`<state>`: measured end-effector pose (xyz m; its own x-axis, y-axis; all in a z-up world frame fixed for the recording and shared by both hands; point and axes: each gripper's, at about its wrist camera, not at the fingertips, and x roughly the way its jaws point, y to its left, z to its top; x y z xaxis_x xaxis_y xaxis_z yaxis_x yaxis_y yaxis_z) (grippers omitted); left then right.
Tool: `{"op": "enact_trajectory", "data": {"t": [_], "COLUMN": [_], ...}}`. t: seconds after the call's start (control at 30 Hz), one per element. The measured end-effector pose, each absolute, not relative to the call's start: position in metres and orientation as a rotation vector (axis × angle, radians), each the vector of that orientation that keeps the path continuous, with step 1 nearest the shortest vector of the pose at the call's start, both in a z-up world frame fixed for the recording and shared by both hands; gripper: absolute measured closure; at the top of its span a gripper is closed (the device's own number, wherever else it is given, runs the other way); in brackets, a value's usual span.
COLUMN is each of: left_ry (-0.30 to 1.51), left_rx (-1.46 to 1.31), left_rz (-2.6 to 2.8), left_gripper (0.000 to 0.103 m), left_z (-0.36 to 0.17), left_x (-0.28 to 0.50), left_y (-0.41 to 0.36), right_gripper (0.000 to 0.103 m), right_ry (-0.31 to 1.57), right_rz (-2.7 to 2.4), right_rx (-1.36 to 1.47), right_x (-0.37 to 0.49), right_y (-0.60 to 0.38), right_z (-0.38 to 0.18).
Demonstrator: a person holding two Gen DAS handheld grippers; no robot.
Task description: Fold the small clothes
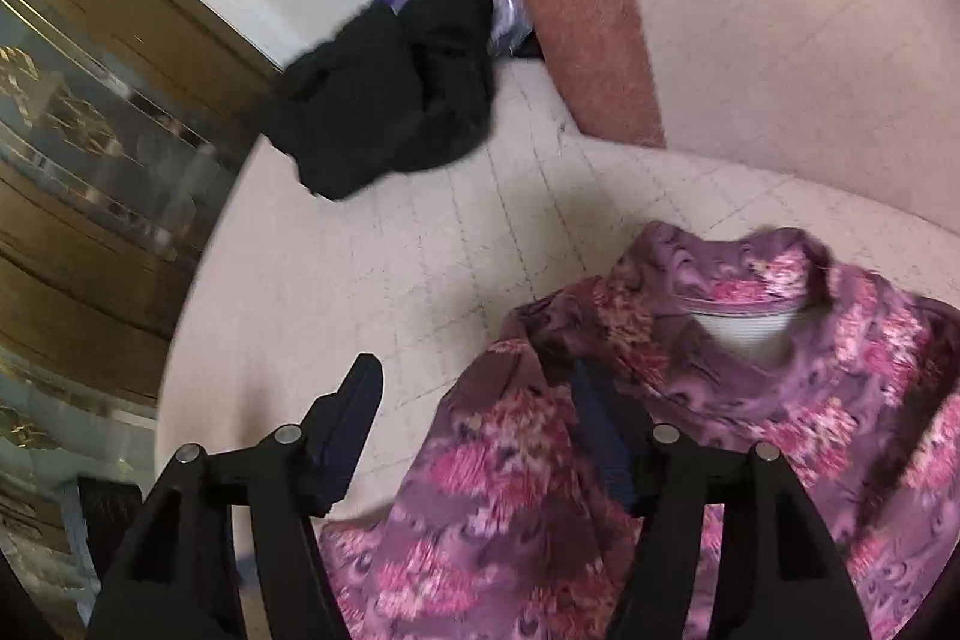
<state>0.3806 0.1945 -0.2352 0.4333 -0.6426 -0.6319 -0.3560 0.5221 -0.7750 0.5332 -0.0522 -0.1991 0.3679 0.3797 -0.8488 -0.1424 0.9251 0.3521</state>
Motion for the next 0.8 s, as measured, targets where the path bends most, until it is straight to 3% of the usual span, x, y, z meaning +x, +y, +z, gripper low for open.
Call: {"op": "enact_trajectory", "data": {"t": [0.03, 0.1, 0.2, 0.27, 0.3, 0.53, 0.7, 0.8], "left_ry": [1.191, 1.194, 1.192, 1.173, 1.175, 0.952, 1.107, 1.112], "left_rx": [-1.082, -1.107, -1.066, -1.056, -1.045, -1.312, -1.385, -1.384], "left_rz": [-0.215, -0.207, -0.227, -0.218, -0.227, -0.258, -0.104, -0.091], "left_gripper": [0.063, 0.063, 0.063, 0.079, 0.097, 0.099, 0.098, 0.095], "left_z": [-0.246, -0.252, -0.248, -0.246, -0.246, -0.235, -0.284, -0.286], "left_x": [0.383, 0.386, 0.393, 0.392, 0.397, 0.385, 0.386, 0.388], "left_y": [0.196, 0.197, 0.190, 0.187, 0.185, 0.237, 0.237, 0.235], "right_gripper": [0.055, 0.086, 0.097, 0.098, 0.098, 0.098, 0.098, 0.095], "right_ry": [1.172, 1.204, 1.177, 1.156, 1.150, 1.076, 1.170, 1.222], "right_rz": [0.319, 0.309, 0.315, 0.313, 0.318, 0.334, 0.284, 0.267], "right_rx": [0.225, 0.214, 0.196, 0.179, 0.174, 0.197, 0.185, 0.183], "right_x": [0.537, 0.539, 0.528, 0.524, 0.522, 0.524, 0.542, 0.543], "right_y": [-0.049, -0.050, -0.057, -0.060, -0.061, -0.064, -0.063, -0.062], "right_z": [-0.209, -0.220, -0.211, -0.201, -0.197, -0.177, -0.217, -0.235]}}
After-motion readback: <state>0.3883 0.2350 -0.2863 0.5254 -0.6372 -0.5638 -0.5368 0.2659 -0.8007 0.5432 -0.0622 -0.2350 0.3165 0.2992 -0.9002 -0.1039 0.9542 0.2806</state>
